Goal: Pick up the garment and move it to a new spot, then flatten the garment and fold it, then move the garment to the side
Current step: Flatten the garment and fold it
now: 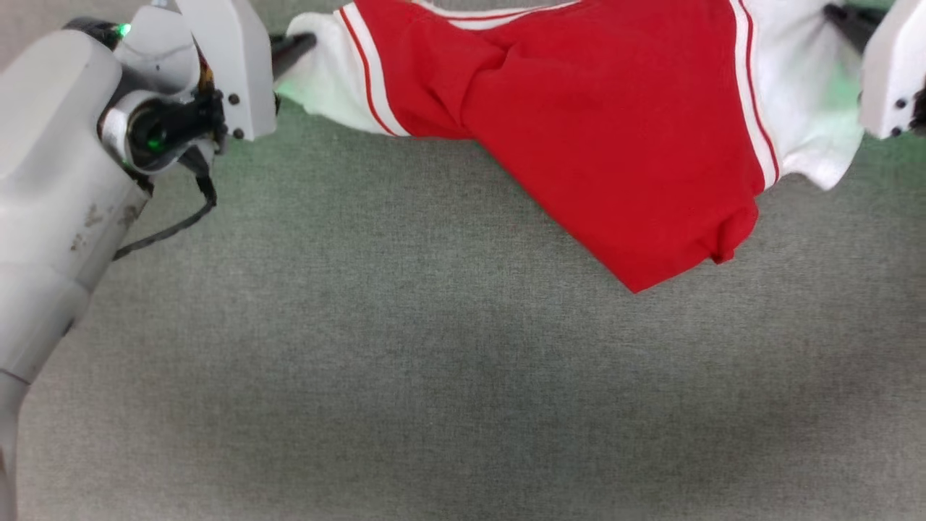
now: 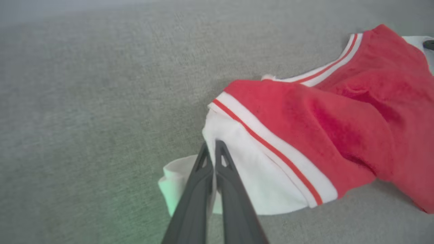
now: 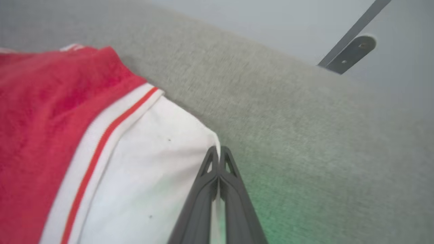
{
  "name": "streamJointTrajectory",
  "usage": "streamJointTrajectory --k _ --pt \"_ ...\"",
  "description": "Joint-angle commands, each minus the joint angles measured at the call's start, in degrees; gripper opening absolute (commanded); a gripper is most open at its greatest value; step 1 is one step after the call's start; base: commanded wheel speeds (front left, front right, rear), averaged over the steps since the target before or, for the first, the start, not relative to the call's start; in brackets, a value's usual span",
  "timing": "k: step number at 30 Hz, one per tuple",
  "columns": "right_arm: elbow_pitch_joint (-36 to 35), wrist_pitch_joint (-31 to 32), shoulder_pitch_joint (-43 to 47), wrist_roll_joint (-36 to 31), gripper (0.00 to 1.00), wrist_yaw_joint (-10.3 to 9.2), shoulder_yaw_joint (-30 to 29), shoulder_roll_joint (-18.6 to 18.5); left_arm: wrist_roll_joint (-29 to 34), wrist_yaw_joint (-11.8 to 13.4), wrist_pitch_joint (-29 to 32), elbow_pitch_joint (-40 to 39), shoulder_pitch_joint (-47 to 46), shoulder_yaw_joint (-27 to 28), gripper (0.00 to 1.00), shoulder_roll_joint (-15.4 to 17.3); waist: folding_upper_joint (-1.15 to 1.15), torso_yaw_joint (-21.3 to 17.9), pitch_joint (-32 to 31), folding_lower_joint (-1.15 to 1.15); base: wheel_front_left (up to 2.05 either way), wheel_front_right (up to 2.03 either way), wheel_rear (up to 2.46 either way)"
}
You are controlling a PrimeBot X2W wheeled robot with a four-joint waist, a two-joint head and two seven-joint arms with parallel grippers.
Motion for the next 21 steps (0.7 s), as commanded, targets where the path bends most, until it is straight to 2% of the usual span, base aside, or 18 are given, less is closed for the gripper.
streamJointTrajectory --k 1,6,10,17,21 --pt "0.8 -2.1 -1.1 -0.4 0.0 -0.11 -0.8 -0.1 0.4 -0.2 -2.7 0.2 0.1 -0.1 0.0 -0.3 0.0 -0.3 -1.5 0.0 0.0 0.0 0.0" --pt "5.7 -9.7 -5.7 -2.4 0.0 -0.11 -3.7 0.8 2.6 -0.2 -12.9 2.3 -2.7 -0.6 0.0 -0.9 0.0 -0.5 -2.4 0.0 0.0 0.0 0.0" --pt "12.0 -15.4 -12.4 -5.1 0.0 -0.11 -6.7 3.2 4.8 -0.2 -22.5 8.7 -6.6 1.1 0.0 -2.9 0.0 -0.7 -1.9 0.0 0.0 0.0 0.0" --pt "24.4 -26.0 -27.9 -7.9 0.0 -0.11 -13.6 8.7 5.8 3.4 -38.8 21.2 -19.2 7.4 0.0 -7.3 0.0 -1.5 0.0 0.0 0.0 0.0 0.0" --pt "26.7 -28.4 -34.0 -8.7 0.0 -0.11 -15.8 10.4 4.6 3.8 -42.6 24.8 -25.6 11.6 0.0 -8.7 0.0 -2.0 0.0 0.0 0.0 0.0 0.0"
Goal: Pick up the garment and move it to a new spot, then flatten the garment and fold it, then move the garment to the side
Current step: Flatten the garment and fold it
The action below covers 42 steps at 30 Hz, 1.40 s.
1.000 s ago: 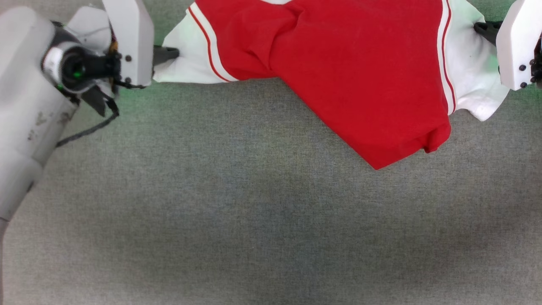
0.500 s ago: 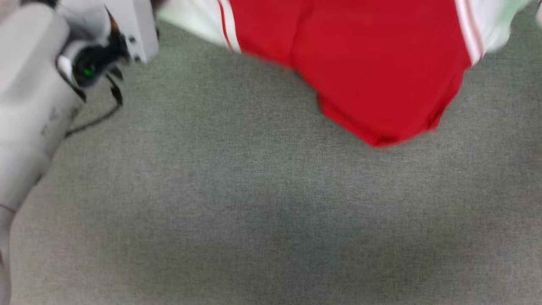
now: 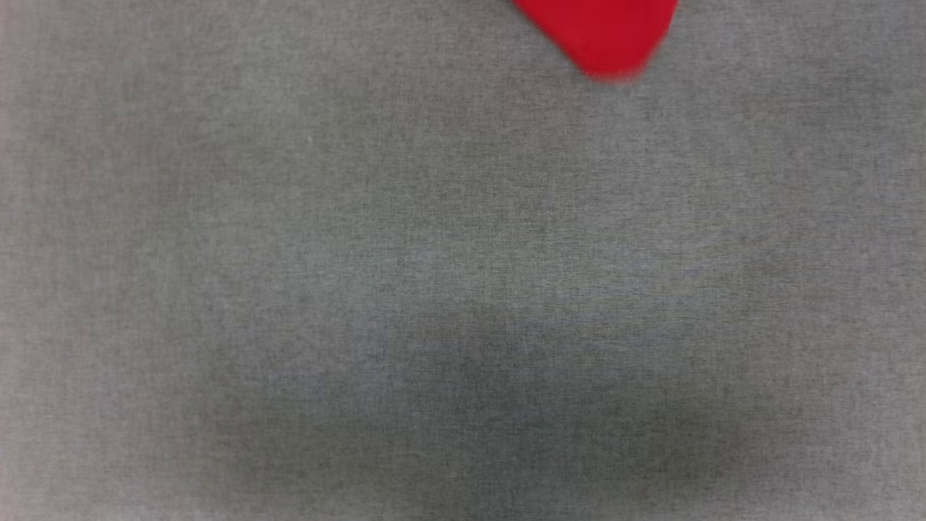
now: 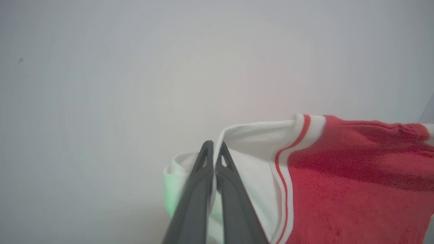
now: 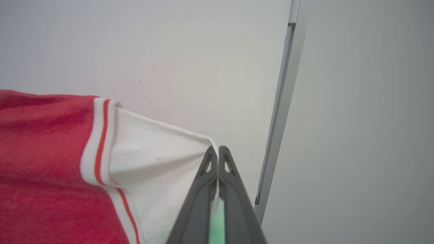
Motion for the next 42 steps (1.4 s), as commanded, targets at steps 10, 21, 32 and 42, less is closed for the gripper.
streamJointTrajectory --k 10,21,32,42 --pt "0.3 -1.9 3.2 -0.9 0.0 -0.1 -1.1 0.9 2.4 -3.3 -0.8 1.3 3.1 3.1 0.0 -0.1 0.0 -0.8 -3.1 0.0 0.0 0.0 0.0" --pt "-14.4 -0.1 22.9 4.0 0.0 -0.1 4.1 -3.8 -7.1 -3.9 2.9 -16.3 26.9 1.2 0.0 5.2 0.0 -1.6 -9.5 0.0 0.0 0.0 0.0" --pt "-36.3 4.5 53.0 12.5 0.0 -0.1 6.0 -15.9 -14.2 -3.9 -0.1 -41.9 61.1 -1.1 0.0 16.9 0.0 -2.0 -16.1 0.0 0.0 0.0 0.0" --pt "-51.5 8.8 74.6 12.1 0.0 -0.1 -1.4 -22.8 -11.5 1.2 -0.8 -55.4 84.9 7.2 0.0 19.8 0.0 -3.4 -19.1 0.0 0.0 0.0 0.0"
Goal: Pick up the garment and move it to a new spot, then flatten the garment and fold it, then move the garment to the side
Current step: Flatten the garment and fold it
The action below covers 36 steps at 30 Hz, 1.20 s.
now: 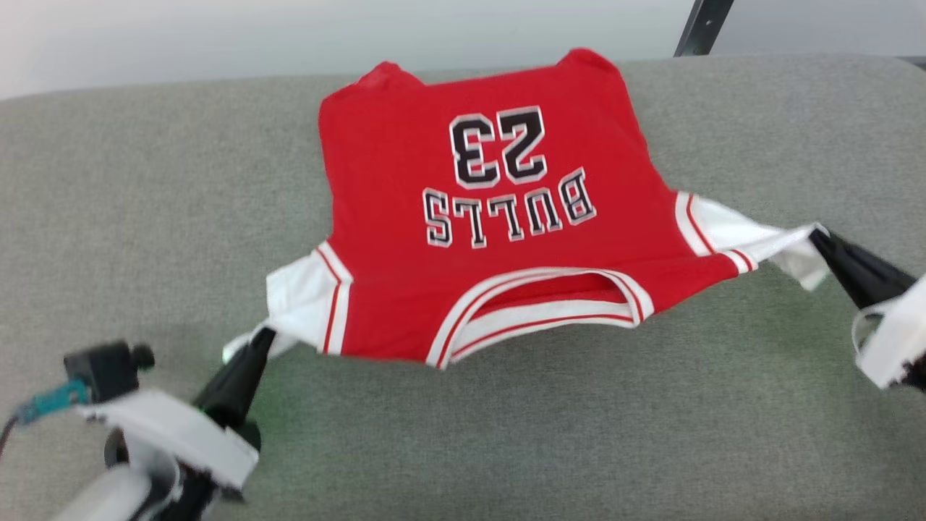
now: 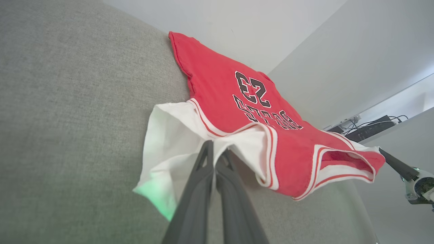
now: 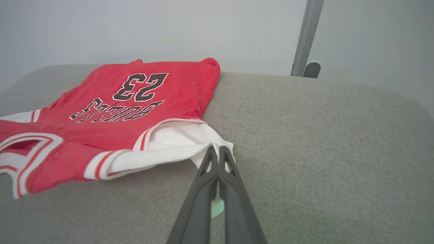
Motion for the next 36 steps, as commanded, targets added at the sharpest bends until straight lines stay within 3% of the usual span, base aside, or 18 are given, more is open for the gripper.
streamJointTrajectory --k 1,5,9,16,17,21,26,36 --pt "-1.2 0.6 2.4 -1.0 0.0 -0.1 -1.7 -0.8 0.7 0.5 -0.2 -1.3 2.5 1.0 0.0 0.2 0.0 -0.5 -0.7 0.0 0.0 0.0 0.0" --pt "-7.4 3.7 10.7 -3.8 0.0 -0.1 -8.4 -2.3 2.4 2.1 -0.3 -6.8 9.2 3.5 0.0 1.5 0.0 -0.9 -0.8 0.0 0.0 0.0 0.0" --pt "-14.2 7.8 19.7 -7.7 0.0 -0.1 -17.0 -1.1 3.4 4.0 -0.3 -11.7 14.5 4.9 0.0 3.7 0.0 -1.7 -0.4 0.0 0.0 0.0 0.0" --pt "-28.8 19.0 35.5 -19.0 0.0 -0.1 -35.0 7.3 4.0 6.8 -0.1 -19.8 22.9 7.7 0.0 7.8 0.0 -2.6 0.6 0.0 0.0 0.0 0.0" --pt "-28.8 19.0 35.5 -19.0 0.0 -0.1 -35.0 7.3 4.0 6.8 -0.1 -19.8 22.9 7.7 0.0 7.8 0.0 -2.6 0.6 0.0 0.0 0.0 0.0" --pt "-37.9 26.7 42.5 -24.2 0.0 -0.09 -42.8 14.4 3.6 7.8 -0.1 -23.0 26.0 9.6 0.0 9.0 0.0 -2.5 1.5 0.0 0.0 0.0 0.0" --pt "-41.9 33.3 44.1 -29.1 0.0 -0.09 -43.0 19.3 5.0 8.2 1.0 -20.8 24.1 8.1 0.0 7.5 0.0 -2.5 2.1 0.0 0.0 0.0 0.0" --pt "-33.4 35.2 38.7 -31.9 0.0 -0.09 -37.5 19.0 14.3 11.0 8.0 -10.4 16.5 0.0 0.0 3.9 0.0 -2.1 4.0 0.0 0.0 0.0 0.0"
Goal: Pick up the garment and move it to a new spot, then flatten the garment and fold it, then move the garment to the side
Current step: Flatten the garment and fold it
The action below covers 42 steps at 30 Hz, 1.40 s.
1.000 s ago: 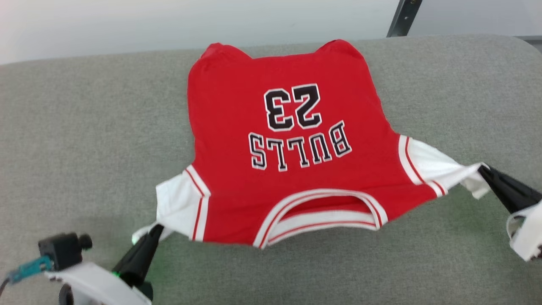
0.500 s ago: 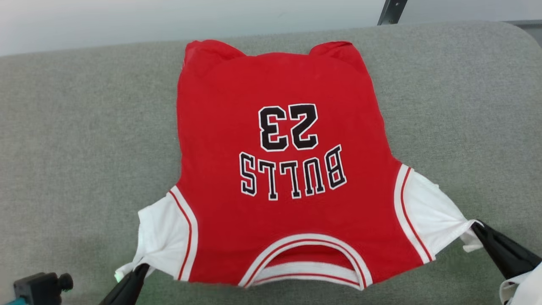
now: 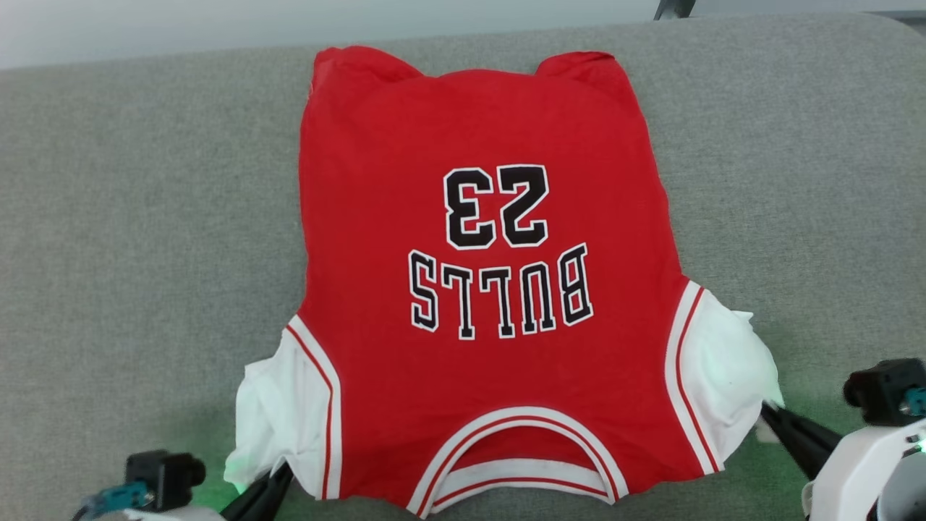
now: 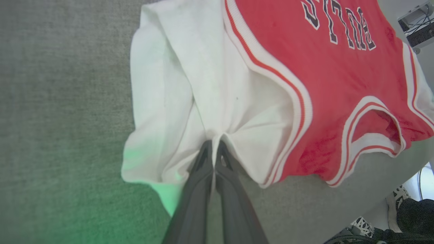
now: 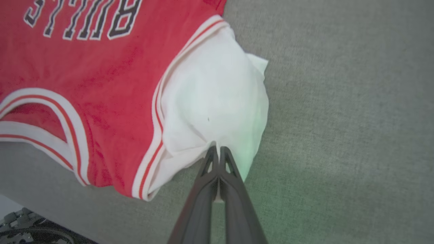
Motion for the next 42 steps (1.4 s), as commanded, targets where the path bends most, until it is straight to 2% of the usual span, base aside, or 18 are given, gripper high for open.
streamJointTrajectory --k 1,7,10,17,18,19,22,26,30,34,38,42 --pt "1.5 0.2 -0.8 0.1 0.0 -0.08 0.9 0.0 1.6 0.9 1.2 1.5 -1.1 -1.3 0.0 -0.5 0.0 0.2 0.5 0.0 0.0 0.0 0.0" --pt "8.9 -1.5 -3.6 -0.5 0.0 -0.08 5.2 -0.8 4.3 2.8 4.4 6.7 -3.3 -4.4 0.0 -2.9 0.0 0.0 1.7 0.0 0.0 0.0 0.0" --pt "12.7 -3.2 -5.4 -1.2 0.0 -0.08 7.3 -1.0 3.8 2.0 5.0 7.9 -3.9 -5.1 0.0 -4.4 0.0 0.0 2.0 0.0 0.0 0.0 0.0" --pt "16.8 -6.3 -8.2 -1.2 0.0 -0.09 10.6 -1.2 4.2 1.4 4.9 9.8 -4.6 -5.4 0.0 -5.2 0.0 0.1 1.9 0.0 0.0 0.0 0.0" --pt "17.2 -6.8 -8.5 -1.5 0.4 -0.09 10.0 -0.9 4.2 1.4 4.7 9.9 -4.6 -5.5 0.0 -5.3 0.0 0.1 1.7 0.0 0.0 0.0 0.0" --pt "17.5 -7.2 -8.6 -1.6 1.0 -0.12 8.7 -0.5 4.2 1.3 4.5 10.0 -4.4 -5.5 0.0 -5.3 0.0 0.0 1.5 0.0 0.0 0.0 0.0" --pt "15.3 -7.5 -8.4 -2.1 1.0 -0.13 6.3 0.4 4.1 1.4 3.9 9.9 -4.1 -5.4 0.0 -5.5 0.0 0.0 0.9 0.0 0.0 0.0 0.0" --pt "8.5 -5.0 -7.3 -1.7 1.0 -0.08 2.3 0.2 3.9 1.8 3.2 9.3 -3.4 -5.3 0.0 -6.0 0.0 -0.1 0.1 0.0 0.0 0.0 0.0" --pt "1.1 -0.4 -8.0 -1.3 1.0 -0.08 -2.2 -0.7 4.4 2.1 3.3 8.2 -3.4 -5.7 0.0 -6.5 0.0 0.3 0.0 0.0 0.0 0.0 0.0" --pt "-3.5 5.5 -13.3 -0.9 1.0 -0.08 -4.0 -3.1 5.4 2.5 4.0 7.0 -5.4 -5.9 0.0 -6.5 0.0 1.7 1.7 0.0 0.0 0.0 0.0" --pt "-0.5 10.7 -24.2 0.4 1.0 -0.08 -1.6 -4.7 6.7 2.8 4.6 5.9 -8.2 -5.8 0.0 -6.8 0.0 3.6 4.5 0.0 0.0 0.0 0.0" --pt "9.0 15.5 -38.0 0.5 1.0 -0.08 3.4 -5.0 7.7 2.7 5.2 5.5 -10.8 -6.0 0.0 -7.6 0.0 6.0 8.1 0.0 0.0 0.0 0.0"
